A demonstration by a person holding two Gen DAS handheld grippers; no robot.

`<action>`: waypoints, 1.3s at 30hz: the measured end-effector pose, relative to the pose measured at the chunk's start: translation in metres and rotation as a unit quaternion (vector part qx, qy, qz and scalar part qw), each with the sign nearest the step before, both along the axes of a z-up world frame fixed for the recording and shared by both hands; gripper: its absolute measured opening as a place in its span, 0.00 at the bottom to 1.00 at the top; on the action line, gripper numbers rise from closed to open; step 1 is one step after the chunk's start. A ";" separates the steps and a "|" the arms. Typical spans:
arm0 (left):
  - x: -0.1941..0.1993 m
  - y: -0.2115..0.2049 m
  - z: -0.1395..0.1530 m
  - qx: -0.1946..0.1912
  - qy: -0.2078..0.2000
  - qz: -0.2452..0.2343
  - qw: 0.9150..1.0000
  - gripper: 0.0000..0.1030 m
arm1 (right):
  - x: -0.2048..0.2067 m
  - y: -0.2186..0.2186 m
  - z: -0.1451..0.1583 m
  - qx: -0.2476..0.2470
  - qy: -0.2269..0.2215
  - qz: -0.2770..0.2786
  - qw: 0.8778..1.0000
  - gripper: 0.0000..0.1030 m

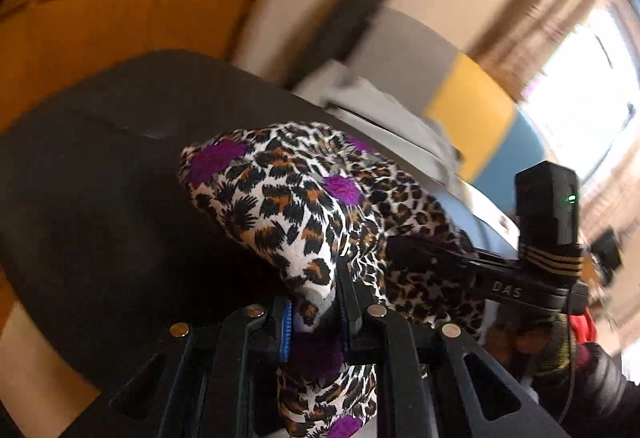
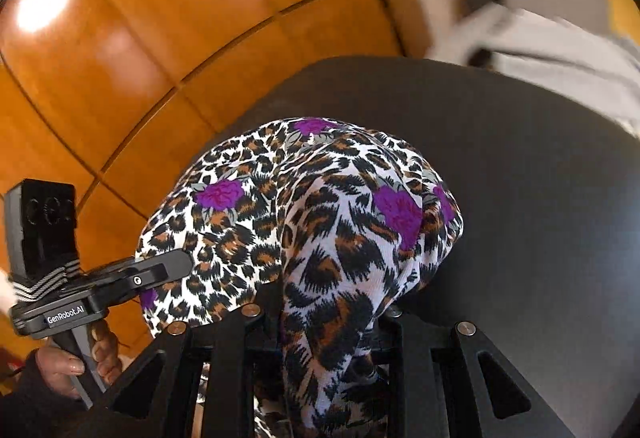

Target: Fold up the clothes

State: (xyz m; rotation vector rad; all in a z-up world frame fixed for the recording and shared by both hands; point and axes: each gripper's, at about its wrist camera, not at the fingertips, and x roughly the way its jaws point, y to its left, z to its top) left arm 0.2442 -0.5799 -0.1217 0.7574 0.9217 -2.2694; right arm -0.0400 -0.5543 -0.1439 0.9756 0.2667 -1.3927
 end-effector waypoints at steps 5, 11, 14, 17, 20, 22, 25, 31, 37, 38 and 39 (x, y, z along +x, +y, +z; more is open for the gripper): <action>0.005 -0.046 -0.046 0.030 -0.095 0.074 0.992 0.18 | 0.026 -0.082 -0.031 0.058 0.048 0.052 0.996 0.24; 0.023 -0.063 -0.067 0.070 -0.082 0.124 0.986 0.28 | 0.018 -0.092 -0.058 0.067 0.048 0.063 0.995 0.54; 0.027 -0.054 -0.062 0.080 -0.075 0.131 0.985 0.28 | -0.004 -0.070 -0.043 0.049 0.063 0.041 0.996 0.55; 0.036 -0.047 -0.047 0.051 -0.075 0.148 0.985 0.26 | -0.009 -0.048 -0.017 0.013 0.103 0.050 0.993 0.51; 0.024 -0.040 -0.038 0.026 -0.067 0.135 0.988 0.26 | 0.016 -0.064 0.005 -0.012 0.132 0.108 0.985 0.45; 0.008 -0.037 -0.039 0.037 -0.049 0.114 0.992 0.26 | 0.047 -0.067 0.008 -0.017 0.150 0.150 0.977 0.45; -0.010 -0.021 -0.053 0.046 -0.063 0.097 0.992 0.26 | 0.057 -0.072 -0.011 0.015 0.150 0.168 0.974 0.38; -0.014 0.004 -0.077 0.035 -0.076 0.109 0.991 0.25 | 0.049 -0.086 -0.061 0.075 0.126 0.138 0.979 0.34; 0.001 0.012 -0.051 0.009 -0.079 0.157 0.984 0.46 | 0.062 -0.081 -0.045 0.086 0.151 0.106 0.979 0.33; 0.005 0.016 -0.041 -0.010 -0.082 0.165 0.983 0.60 | 0.062 -0.078 -0.037 0.093 0.160 0.090 0.979 0.33; 0.008 0.019 -0.032 -0.025 -0.086 0.172 0.981 0.60 | 0.064 -0.072 -0.026 0.088 0.174 0.070 0.978 0.36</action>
